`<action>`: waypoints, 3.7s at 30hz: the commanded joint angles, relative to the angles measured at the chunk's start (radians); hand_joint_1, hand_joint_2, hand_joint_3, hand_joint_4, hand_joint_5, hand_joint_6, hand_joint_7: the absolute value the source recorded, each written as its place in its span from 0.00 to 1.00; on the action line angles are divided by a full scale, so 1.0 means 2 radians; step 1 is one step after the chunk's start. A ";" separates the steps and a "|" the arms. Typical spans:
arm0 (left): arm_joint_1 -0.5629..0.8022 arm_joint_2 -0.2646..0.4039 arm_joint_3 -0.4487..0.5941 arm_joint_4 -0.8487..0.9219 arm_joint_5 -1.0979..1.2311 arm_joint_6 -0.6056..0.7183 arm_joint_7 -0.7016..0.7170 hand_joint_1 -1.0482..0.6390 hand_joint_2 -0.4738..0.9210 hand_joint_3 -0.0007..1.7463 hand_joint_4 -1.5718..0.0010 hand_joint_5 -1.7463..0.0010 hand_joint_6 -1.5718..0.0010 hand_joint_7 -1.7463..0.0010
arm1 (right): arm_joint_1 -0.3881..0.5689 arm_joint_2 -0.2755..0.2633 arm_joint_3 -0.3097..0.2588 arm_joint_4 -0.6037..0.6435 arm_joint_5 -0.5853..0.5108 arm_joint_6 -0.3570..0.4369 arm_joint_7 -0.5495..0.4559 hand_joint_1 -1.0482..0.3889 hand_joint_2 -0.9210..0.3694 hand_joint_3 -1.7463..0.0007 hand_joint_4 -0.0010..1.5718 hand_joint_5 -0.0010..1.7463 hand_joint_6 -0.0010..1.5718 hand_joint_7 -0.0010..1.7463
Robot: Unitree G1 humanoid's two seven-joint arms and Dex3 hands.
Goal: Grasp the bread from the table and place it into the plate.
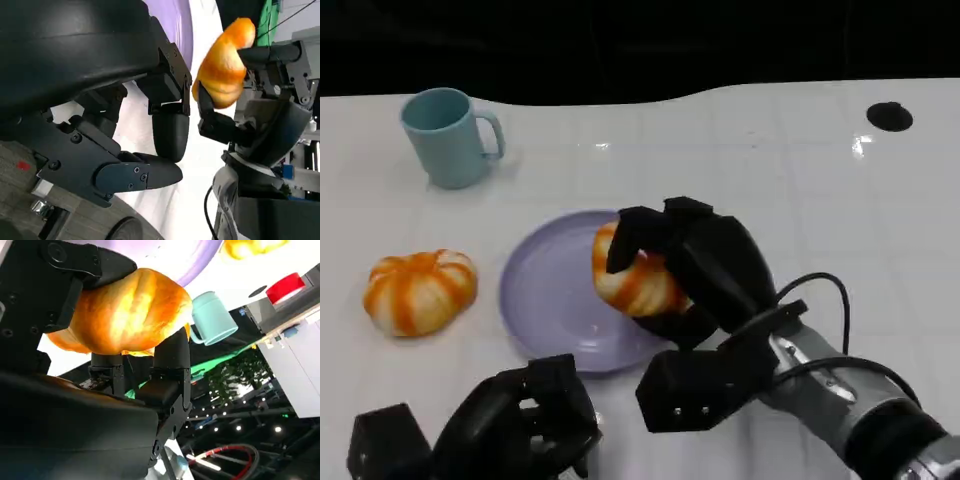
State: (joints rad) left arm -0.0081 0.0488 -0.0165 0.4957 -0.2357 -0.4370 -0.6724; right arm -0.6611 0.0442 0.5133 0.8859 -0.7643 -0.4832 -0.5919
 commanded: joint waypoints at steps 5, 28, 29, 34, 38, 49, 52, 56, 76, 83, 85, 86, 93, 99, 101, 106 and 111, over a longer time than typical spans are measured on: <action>0.005 0.007 0.002 -0.006 -0.006 0.006 -0.004 0.33 0.80 0.38 0.49 0.00 0.51 0.21 | -0.033 0.004 0.005 0.028 0.007 0.015 0.016 0.60 0.37 0.46 0.42 0.68 0.43 0.43; 0.001 0.001 0.003 -0.003 -0.008 0.010 -0.005 0.33 0.79 0.39 0.49 0.00 0.51 0.21 | 0.042 -0.071 -0.007 -0.132 0.045 0.038 0.217 0.30 0.00 0.93 0.02 0.22 0.19 0.00; 0.001 0.001 0.003 -0.002 -0.007 0.009 -0.005 0.33 0.79 0.39 0.49 0.00 0.51 0.21 | 0.048 -0.076 -0.010 -0.140 0.049 0.035 0.218 0.30 0.00 0.93 0.02 0.23 0.19 0.01; 0.000 -0.001 0.003 -0.002 -0.002 0.007 -0.001 0.33 0.79 0.39 0.49 0.00 0.51 0.21 | 0.073 -0.099 -0.022 -0.175 0.056 0.017 0.209 0.32 0.00 0.94 0.02 0.28 0.21 0.01; -0.003 -0.002 0.004 0.004 -0.004 0.005 -0.003 0.33 0.78 0.40 0.49 0.00 0.51 0.20 | 0.088 -0.116 -0.030 -0.193 0.051 -0.002 0.191 0.36 0.00 0.95 0.07 0.32 0.26 0.03; -0.003 -0.004 0.003 0.003 0.000 0.005 0.000 0.34 0.78 0.40 0.49 0.00 0.51 0.20 | 0.122 -0.153 -0.061 -0.211 0.047 -0.061 0.126 0.53 0.02 0.99 0.36 0.36 0.50 0.08; -0.003 -0.004 0.002 0.001 0.005 0.003 0.005 0.33 0.78 0.41 0.49 0.00 0.51 0.20 | 0.140 -0.167 -0.076 -0.220 0.052 -0.077 0.116 0.57 0.00 0.98 0.46 0.43 0.58 0.10; -0.005 -0.004 0.002 0.004 0.005 0.002 0.004 0.32 0.78 0.41 0.49 0.00 0.51 0.19 | 0.160 -0.177 -0.095 -0.223 0.066 -0.097 0.112 0.61 0.01 0.97 0.52 0.51 0.64 0.12; -0.002 -0.004 -0.004 -0.002 0.015 -0.004 0.015 0.32 0.79 0.41 0.49 0.00 0.51 0.20 | 0.298 -0.210 -0.152 -0.353 0.042 -0.029 0.121 0.55 0.44 0.27 0.59 1.00 0.51 0.89; -0.004 -0.001 -0.003 0.003 0.013 -0.008 0.011 0.33 0.78 0.42 0.50 0.00 0.52 0.21 | 0.326 -0.201 -0.152 -0.354 0.032 -0.024 0.092 0.57 0.46 0.28 0.60 1.00 0.52 0.84; -0.004 -0.001 -0.003 0.003 0.012 -0.007 0.011 0.32 0.78 0.42 0.50 0.00 0.52 0.21 | 0.326 -0.199 -0.150 -0.344 0.031 -0.029 0.084 0.57 0.45 0.28 0.59 1.00 0.52 0.84; -0.004 -0.001 -0.002 0.003 0.011 -0.008 0.010 0.32 0.78 0.42 0.50 0.00 0.52 0.21 | 0.328 -0.199 -0.148 -0.340 0.027 -0.027 0.082 0.57 0.45 0.28 0.59 1.00 0.52 0.85; -0.001 0.001 -0.002 -0.001 0.008 -0.001 0.009 0.32 0.77 0.43 0.49 0.00 0.51 0.22 | 0.323 -0.193 -0.140 -0.303 0.034 -0.044 0.069 0.55 0.43 0.28 0.57 1.00 0.46 0.95; -0.005 0.005 0.001 0.005 0.005 -0.005 0.003 0.31 0.77 0.43 0.49 0.00 0.51 0.21 | 0.300 -0.190 -0.132 -0.246 0.023 -0.081 0.023 0.56 0.42 0.28 0.58 1.00 0.46 0.97; -0.005 0.006 0.002 0.004 0.005 -0.004 0.003 0.31 0.77 0.43 0.49 0.00 0.51 0.21 | 0.294 -0.190 -0.128 -0.232 0.019 -0.089 0.014 0.55 0.42 0.28 0.58 1.00 0.46 0.97; -0.006 0.007 0.003 0.007 0.001 -0.004 0.001 0.31 0.77 0.43 0.49 0.00 0.51 0.21 | 0.288 -0.189 -0.123 -0.219 0.013 -0.094 0.001 0.55 0.42 0.30 0.58 1.00 0.49 0.91; -0.004 0.009 0.001 0.002 0.003 0.001 0.005 0.31 0.77 0.42 0.50 0.00 0.51 0.21 | 0.288 -0.188 -0.124 -0.219 0.015 -0.089 0.002 0.54 0.43 0.29 0.59 1.00 0.49 0.91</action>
State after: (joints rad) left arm -0.0205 0.0458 -0.0214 0.5036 -0.2277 -0.4395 -0.6600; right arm -0.0778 -0.3238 0.2685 0.4446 -0.7453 -0.6634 -0.5808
